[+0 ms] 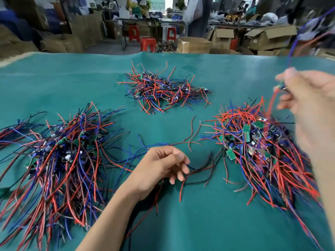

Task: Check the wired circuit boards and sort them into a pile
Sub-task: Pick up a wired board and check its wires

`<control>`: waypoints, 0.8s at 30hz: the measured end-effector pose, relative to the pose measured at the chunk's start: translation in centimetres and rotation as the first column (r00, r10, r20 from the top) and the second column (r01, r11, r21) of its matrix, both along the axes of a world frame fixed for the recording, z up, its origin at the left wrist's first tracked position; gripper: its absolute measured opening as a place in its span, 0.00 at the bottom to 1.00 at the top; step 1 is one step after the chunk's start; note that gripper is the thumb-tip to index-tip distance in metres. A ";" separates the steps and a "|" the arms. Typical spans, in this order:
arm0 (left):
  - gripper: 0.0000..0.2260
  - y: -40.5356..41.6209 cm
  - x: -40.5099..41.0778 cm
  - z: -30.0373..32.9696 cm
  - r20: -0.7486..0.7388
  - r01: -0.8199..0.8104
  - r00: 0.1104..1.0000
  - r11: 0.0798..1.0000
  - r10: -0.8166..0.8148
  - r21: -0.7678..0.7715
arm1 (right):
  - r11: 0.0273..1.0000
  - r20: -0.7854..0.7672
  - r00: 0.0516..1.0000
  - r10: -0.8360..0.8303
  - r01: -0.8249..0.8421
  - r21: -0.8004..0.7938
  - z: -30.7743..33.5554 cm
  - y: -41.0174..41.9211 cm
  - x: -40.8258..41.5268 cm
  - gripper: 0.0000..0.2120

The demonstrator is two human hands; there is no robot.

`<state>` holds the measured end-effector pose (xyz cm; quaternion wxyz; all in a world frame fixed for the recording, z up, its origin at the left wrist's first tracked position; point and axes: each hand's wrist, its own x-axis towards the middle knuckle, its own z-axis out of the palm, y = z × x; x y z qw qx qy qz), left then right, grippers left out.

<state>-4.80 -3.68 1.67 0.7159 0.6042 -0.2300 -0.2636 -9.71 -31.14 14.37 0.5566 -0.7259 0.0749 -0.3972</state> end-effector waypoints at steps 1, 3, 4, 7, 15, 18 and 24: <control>0.07 0.0 0.0 0.0 -0.007 -0.005 1.000 1.000 0.005 -0.008 | 0.999 -0.093 0.996 -0.004 0.000 -0.037 1.0 -1.7 0.0 0.13; 0.07 -0.1 0.0 0.1 -0.027 -0.034 0.999 0.999 0.033 -0.014 | 0.987 -0.342 0.939 -0.046 -0.009 -0.159 2.2 -4.4 0.4 0.12; 0.07 -0.1 0.0 0.1 -0.038 -0.051 0.998 0.999 0.051 -0.014 | 0.966 -0.447 0.889 -0.095 -0.027 -0.259 2.3 -5.2 0.7 0.10; 0.06 -0.3 -0.1 0.2 -0.051 -0.084 0.995 0.996 0.083 -0.012 | 0.726 -0.615 0.675 -0.407 -0.170 -0.666 2.1 -4.8 1.9 0.12; 0.06 -0.3 0.0 0.1 -0.083 -0.096 0.992 0.995 0.095 -0.015 | 0.610 -0.725 0.680 -0.112 -0.529 -0.590 -1.9 6.9 12.3 0.06; 0.07 -0.3 0.1 -0.1 -0.086 -0.097 0.992 0.995 0.094 -0.021 | 0.657 -0.811 0.584 -0.022 -0.603 -0.453 -5.5 11.0 16.8 0.16; 0.08 -0.1 0.3 -0.1 -0.073 -0.090 0.993 0.996 0.089 -0.018 | 0.837 -0.725 0.683 -0.092 -0.342 -0.428 -9.2 11.9 20.8 0.09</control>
